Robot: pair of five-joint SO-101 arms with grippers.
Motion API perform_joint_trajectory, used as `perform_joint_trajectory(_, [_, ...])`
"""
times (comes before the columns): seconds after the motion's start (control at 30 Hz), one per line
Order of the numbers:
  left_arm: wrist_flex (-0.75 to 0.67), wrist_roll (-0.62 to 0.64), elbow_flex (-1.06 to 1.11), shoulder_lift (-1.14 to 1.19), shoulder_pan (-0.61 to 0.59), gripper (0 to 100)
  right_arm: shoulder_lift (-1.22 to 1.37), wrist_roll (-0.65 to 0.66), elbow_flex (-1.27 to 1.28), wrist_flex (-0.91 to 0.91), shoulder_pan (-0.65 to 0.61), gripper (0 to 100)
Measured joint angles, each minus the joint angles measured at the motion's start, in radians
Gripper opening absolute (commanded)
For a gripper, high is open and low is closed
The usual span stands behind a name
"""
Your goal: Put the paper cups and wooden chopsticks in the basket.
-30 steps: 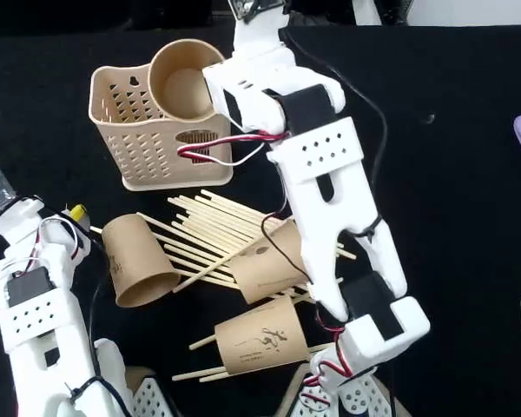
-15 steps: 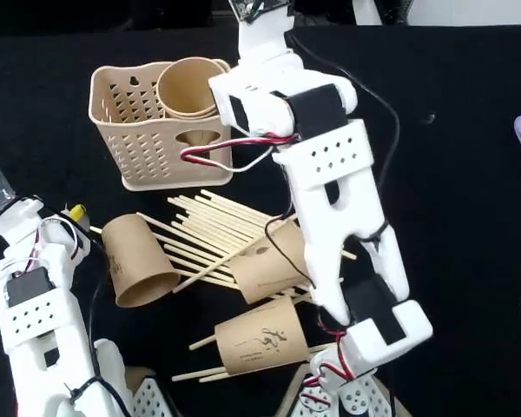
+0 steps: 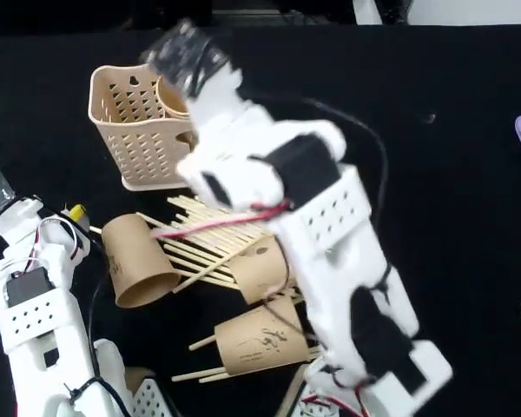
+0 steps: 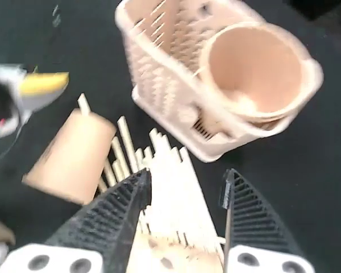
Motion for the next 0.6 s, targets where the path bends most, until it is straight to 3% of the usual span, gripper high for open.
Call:
perform_joint_trajectory(0.4, [0.000,0.000,0.000,0.000,0.000,24,-0.493,0.035,1.069,-0.503,-0.193,21.4])
perform_joint_trajectory(0.6, [0.000,0.000,0.000,0.000,0.000,24,-0.522,-0.015,1.333,-0.746,-0.295,21.6])
